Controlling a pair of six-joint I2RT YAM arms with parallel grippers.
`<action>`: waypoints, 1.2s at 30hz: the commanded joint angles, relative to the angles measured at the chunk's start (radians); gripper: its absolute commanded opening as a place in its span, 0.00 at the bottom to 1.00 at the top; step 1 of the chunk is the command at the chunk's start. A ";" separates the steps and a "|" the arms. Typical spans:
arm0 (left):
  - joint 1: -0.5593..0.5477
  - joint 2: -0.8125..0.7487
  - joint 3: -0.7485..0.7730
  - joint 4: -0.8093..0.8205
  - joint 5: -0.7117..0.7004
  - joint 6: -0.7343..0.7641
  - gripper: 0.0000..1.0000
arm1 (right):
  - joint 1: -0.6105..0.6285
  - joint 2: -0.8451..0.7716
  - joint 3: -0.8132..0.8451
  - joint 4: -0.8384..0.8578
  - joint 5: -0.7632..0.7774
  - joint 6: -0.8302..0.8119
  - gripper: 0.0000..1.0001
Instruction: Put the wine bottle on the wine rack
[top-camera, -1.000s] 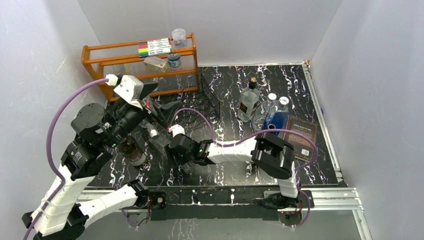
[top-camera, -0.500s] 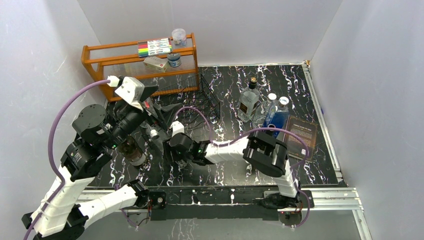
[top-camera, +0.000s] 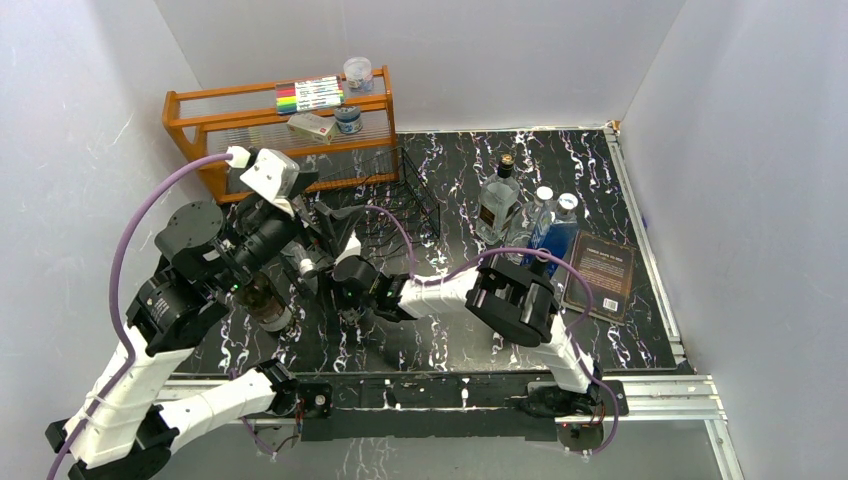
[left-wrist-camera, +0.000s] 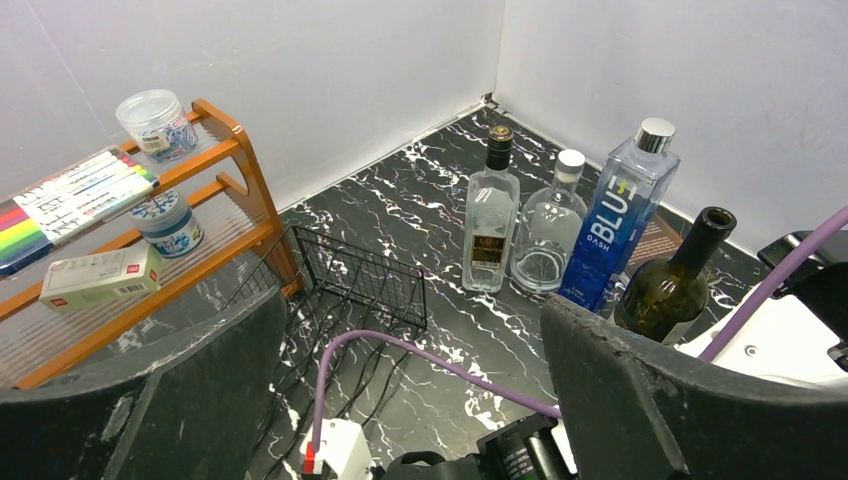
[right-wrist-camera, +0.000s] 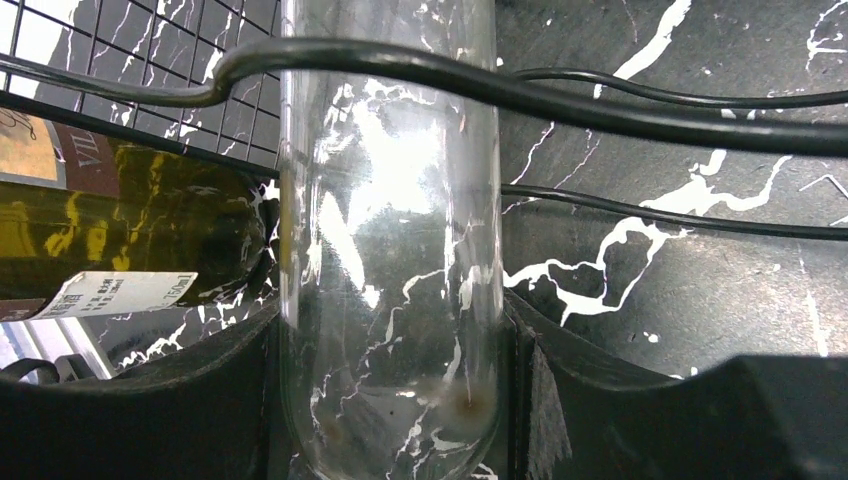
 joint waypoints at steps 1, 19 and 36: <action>0.001 -0.005 0.022 -0.006 -0.013 0.011 0.98 | -0.009 0.017 0.050 0.100 0.044 -0.001 0.23; 0.002 -0.021 0.002 -0.013 -0.031 0.031 0.98 | -0.008 -0.083 -0.129 0.209 -0.080 -0.005 0.98; 0.001 -0.039 -0.021 -0.013 -0.061 0.045 0.98 | 0.019 -0.198 -0.265 0.195 -0.181 0.015 0.97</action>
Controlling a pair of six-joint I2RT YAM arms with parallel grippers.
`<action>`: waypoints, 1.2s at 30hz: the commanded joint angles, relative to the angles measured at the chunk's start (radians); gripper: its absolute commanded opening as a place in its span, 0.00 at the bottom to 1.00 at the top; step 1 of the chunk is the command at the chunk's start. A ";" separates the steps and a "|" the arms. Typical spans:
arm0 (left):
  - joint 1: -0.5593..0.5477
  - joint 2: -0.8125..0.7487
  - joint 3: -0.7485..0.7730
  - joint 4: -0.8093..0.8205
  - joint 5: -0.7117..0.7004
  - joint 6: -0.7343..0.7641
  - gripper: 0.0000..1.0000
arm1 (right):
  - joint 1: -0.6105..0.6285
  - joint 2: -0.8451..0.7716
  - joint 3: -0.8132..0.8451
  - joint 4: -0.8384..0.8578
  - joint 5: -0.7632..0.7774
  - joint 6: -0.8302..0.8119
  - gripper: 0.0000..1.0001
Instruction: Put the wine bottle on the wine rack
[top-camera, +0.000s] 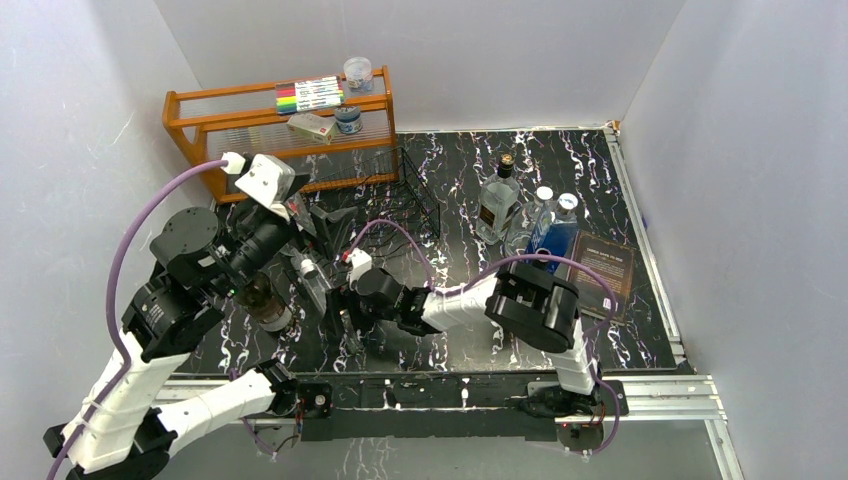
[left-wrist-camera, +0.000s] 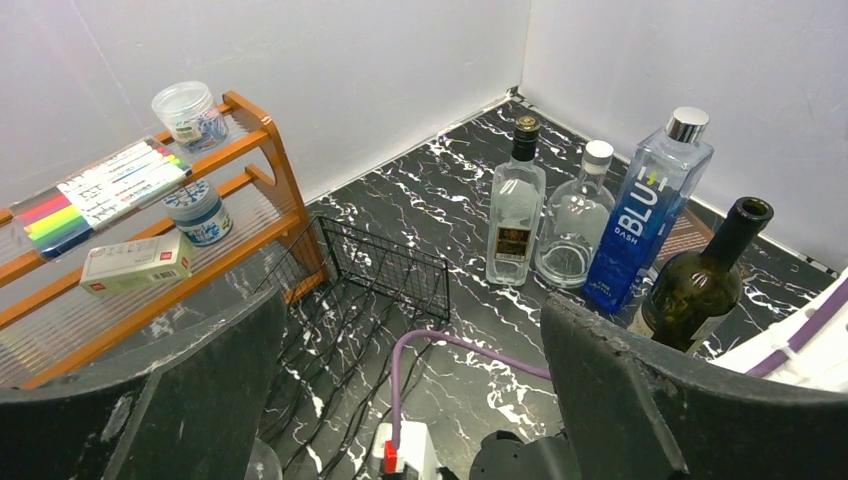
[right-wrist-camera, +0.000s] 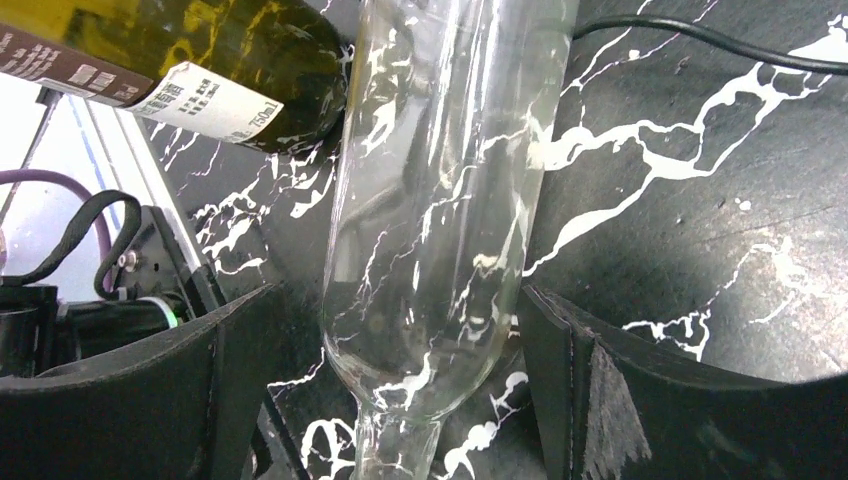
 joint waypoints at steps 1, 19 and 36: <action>0.001 -0.019 -0.013 0.003 -0.022 0.011 0.98 | 0.003 -0.073 -0.005 -0.018 -0.004 0.030 0.97; 0.001 -0.031 -0.018 -0.012 -0.047 0.014 0.98 | 0.009 0.012 0.143 -0.215 0.008 0.044 0.53; 0.002 -0.010 0.000 -0.018 -0.046 0.022 0.98 | -0.101 0.091 0.241 -0.016 -0.034 0.140 0.45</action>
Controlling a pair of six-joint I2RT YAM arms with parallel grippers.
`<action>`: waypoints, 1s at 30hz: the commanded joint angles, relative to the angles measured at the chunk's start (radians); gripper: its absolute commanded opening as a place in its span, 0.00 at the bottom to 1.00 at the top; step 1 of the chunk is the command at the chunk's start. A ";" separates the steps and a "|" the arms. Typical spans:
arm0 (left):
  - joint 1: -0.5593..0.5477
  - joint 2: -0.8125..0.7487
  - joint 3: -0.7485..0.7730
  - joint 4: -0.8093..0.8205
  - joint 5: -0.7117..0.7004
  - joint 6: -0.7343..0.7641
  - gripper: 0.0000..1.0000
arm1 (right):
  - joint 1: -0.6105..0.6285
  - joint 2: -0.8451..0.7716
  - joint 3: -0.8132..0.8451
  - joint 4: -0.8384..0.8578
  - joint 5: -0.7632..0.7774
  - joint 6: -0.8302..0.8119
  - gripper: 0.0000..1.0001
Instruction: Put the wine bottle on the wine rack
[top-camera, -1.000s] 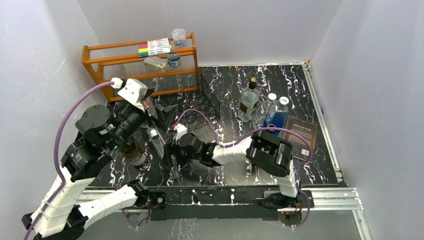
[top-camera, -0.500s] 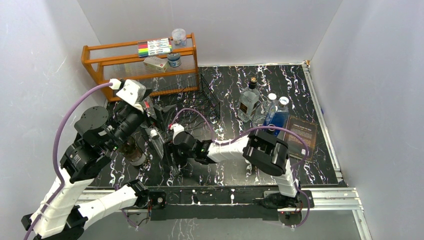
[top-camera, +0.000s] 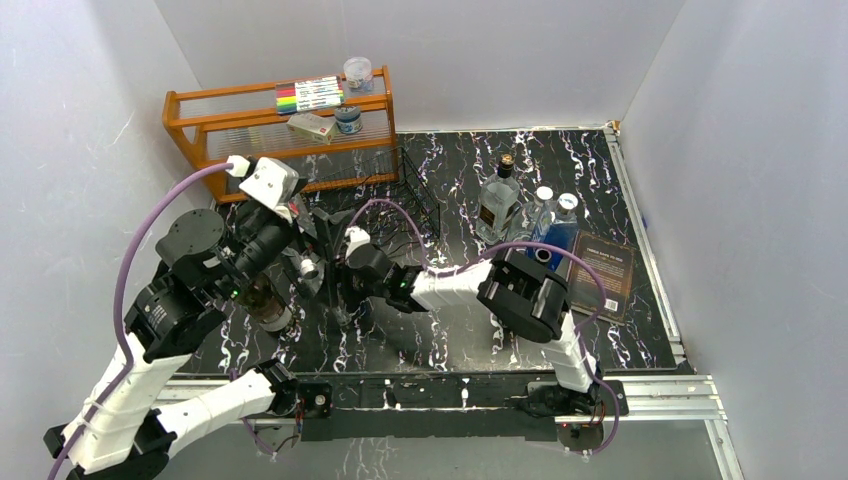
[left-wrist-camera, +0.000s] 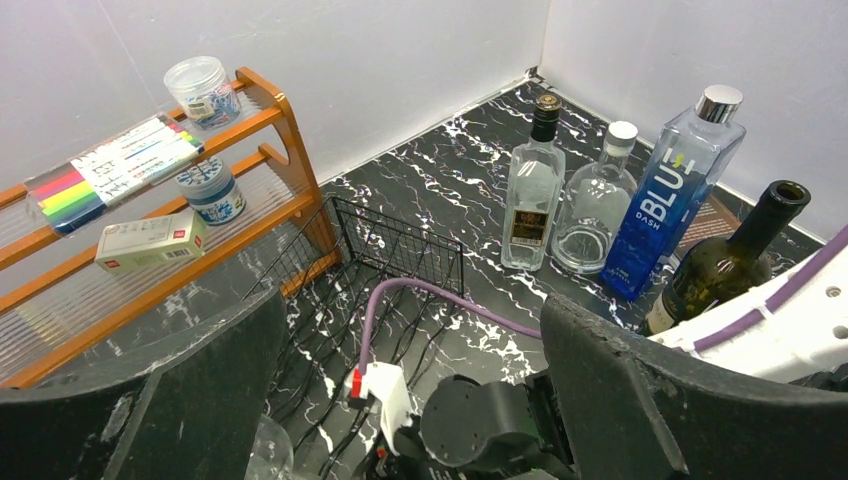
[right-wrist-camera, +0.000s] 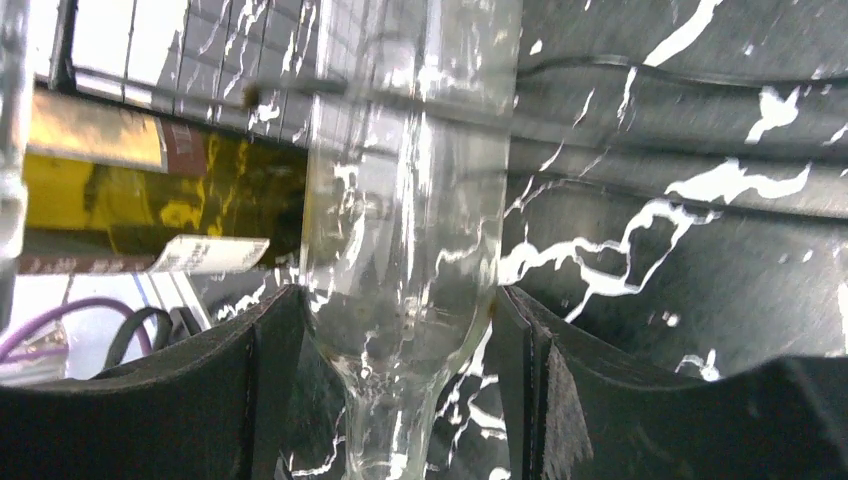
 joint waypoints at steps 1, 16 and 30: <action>0.001 0.007 0.029 -0.001 -0.011 0.012 0.98 | -0.032 0.042 0.076 0.136 -0.021 0.039 0.45; 0.002 -0.001 0.021 -0.008 -0.018 0.012 0.98 | -0.034 0.013 -0.041 0.326 -0.025 0.091 0.90; 0.001 -0.011 -0.010 -0.009 -0.022 0.010 0.98 | -0.020 -0.062 -0.175 0.343 -0.139 0.083 0.88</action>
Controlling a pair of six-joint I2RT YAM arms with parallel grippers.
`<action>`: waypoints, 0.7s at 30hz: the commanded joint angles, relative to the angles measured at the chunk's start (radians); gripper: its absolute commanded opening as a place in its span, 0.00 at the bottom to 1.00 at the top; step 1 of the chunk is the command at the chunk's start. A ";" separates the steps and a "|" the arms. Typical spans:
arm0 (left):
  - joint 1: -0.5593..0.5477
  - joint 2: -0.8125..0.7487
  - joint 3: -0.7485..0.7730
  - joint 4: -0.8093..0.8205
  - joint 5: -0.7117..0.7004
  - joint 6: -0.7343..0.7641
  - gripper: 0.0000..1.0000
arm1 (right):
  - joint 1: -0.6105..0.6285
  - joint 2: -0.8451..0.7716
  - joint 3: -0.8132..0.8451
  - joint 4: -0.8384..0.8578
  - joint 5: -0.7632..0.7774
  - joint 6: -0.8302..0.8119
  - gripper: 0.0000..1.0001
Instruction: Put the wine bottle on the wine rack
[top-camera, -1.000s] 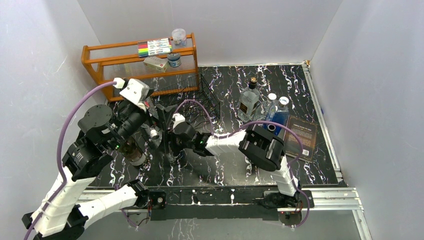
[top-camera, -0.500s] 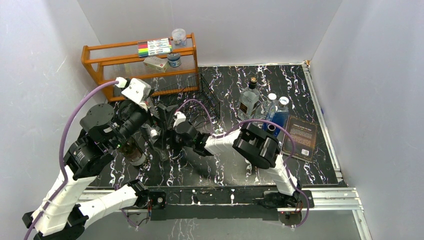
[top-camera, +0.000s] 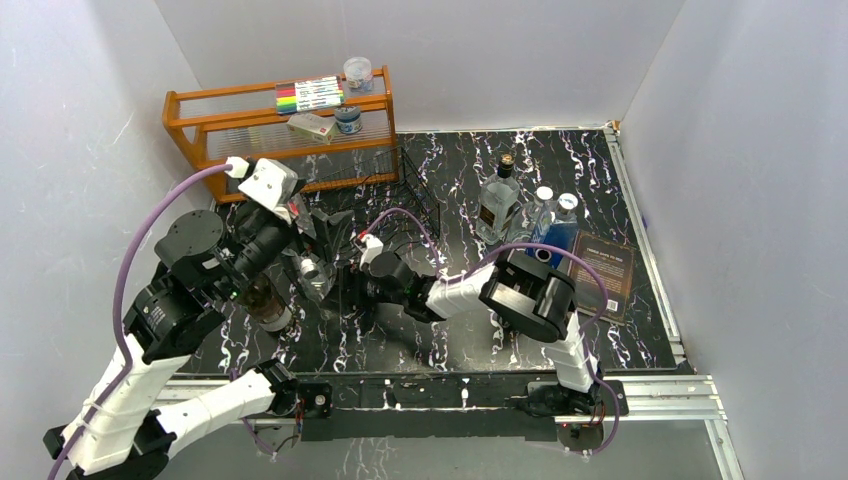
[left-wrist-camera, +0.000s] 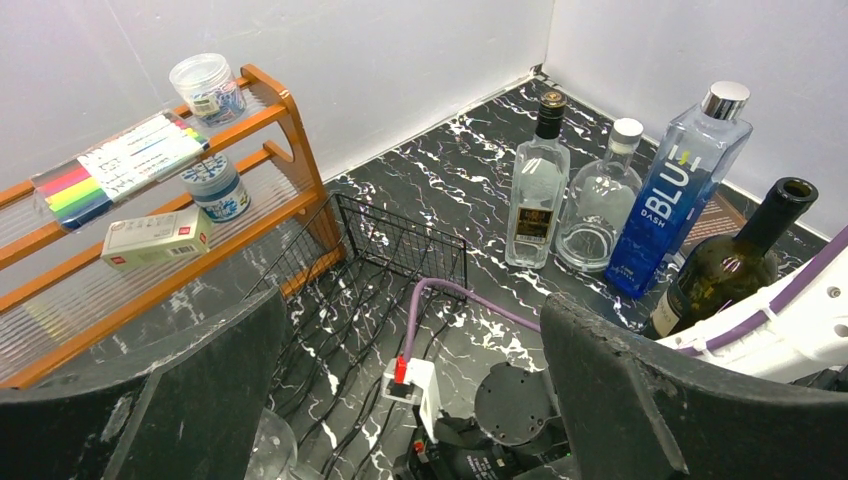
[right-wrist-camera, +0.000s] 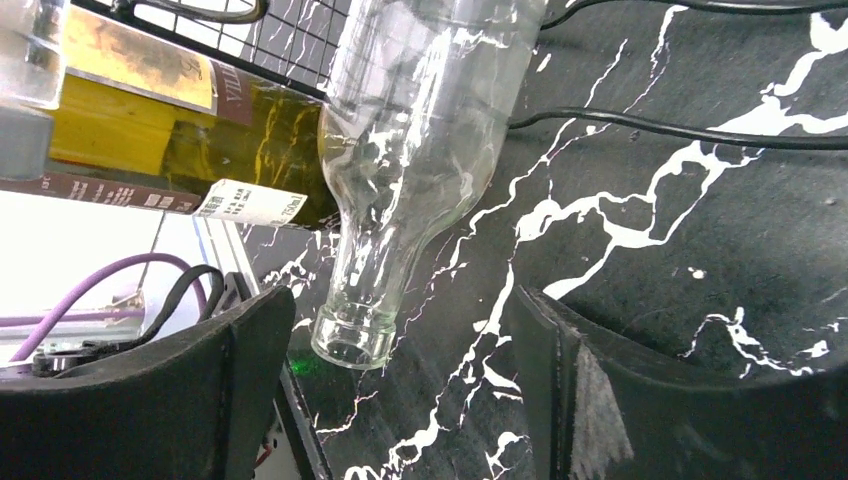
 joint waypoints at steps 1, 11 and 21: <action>0.001 -0.008 -0.010 0.000 -0.014 0.004 0.98 | 0.009 -0.028 0.030 0.029 -0.042 0.011 0.85; 0.001 0.024 0.045 0.002 0.008 0.010 0.98 | 0.010 0.103 0.182 0.017 -0.116 0.096 0.49; 0.001 0.034 0.055 0.004 0.019 0.020 0.98 | -0.016 0.138 0.255 -0.027 -0.062 0.119 0.30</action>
